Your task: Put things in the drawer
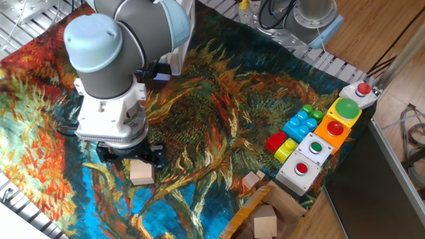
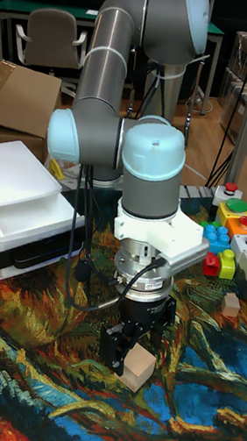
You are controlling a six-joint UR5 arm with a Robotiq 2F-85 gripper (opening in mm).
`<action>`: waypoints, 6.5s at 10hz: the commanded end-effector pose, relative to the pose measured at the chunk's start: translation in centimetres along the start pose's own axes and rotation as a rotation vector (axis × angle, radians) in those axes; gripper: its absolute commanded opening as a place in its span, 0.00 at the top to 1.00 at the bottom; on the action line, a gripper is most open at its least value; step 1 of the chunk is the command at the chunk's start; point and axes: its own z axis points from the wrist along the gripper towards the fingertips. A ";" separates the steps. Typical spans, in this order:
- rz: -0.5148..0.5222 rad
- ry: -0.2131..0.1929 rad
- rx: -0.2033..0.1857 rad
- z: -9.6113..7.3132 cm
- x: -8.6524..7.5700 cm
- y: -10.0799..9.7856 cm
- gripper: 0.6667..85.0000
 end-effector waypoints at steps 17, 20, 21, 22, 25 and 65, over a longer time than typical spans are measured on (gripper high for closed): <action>0.074 -0.022 0.005 -4.0 -0.8 0.6 0.99; 0.083 -0.040 0.048 -4.1 -1.2 -0.5 0.99; 0.085 -0.041 0.062 -4.1 -1.2 -0.9 0.99; 0.083 -0.021 0.085 -3.3 -0.8 -1.6 0.99; 0.075 0.050 0.041 -9.4 3.8 0.7 0.99; -0.008 0.019 0.055 -22.9 14.3 -1.4 0.99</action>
